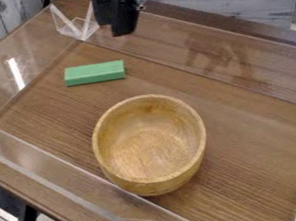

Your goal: Put the green block in the brown bowl

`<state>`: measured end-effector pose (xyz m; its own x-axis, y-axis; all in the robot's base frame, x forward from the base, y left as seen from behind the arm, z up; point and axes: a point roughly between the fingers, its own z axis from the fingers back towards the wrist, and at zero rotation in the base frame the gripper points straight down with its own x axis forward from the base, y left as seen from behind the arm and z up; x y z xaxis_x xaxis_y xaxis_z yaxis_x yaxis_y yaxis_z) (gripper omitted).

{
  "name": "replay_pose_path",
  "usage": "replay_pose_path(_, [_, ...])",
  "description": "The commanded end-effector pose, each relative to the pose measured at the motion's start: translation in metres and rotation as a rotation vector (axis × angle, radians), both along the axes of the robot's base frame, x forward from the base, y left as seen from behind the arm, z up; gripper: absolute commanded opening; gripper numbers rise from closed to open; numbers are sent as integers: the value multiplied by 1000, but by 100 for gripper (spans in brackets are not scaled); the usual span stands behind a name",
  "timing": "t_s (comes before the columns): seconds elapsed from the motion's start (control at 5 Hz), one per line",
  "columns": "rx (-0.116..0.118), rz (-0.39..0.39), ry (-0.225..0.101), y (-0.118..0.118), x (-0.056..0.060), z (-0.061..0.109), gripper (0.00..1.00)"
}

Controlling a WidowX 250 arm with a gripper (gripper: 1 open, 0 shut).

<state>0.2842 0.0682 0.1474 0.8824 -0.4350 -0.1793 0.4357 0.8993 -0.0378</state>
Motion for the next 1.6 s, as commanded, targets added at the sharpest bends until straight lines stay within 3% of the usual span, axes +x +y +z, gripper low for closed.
replay_pose_path(0.0, [12, -121, -43, 5, 11, 8, 100])
replay_pose_path(0.4, [11, -226, -27, 17, 20, -20, 100])
replay_pose_path(0.8, [26, -387, -29, 55, 28, -47, 100])
replay_pose_path(1.2, [29, -382, -57, 83, 24, -60, 100])
replay_pose_path(1.4, [21, -383, -68, 84, 23, -68, 100])
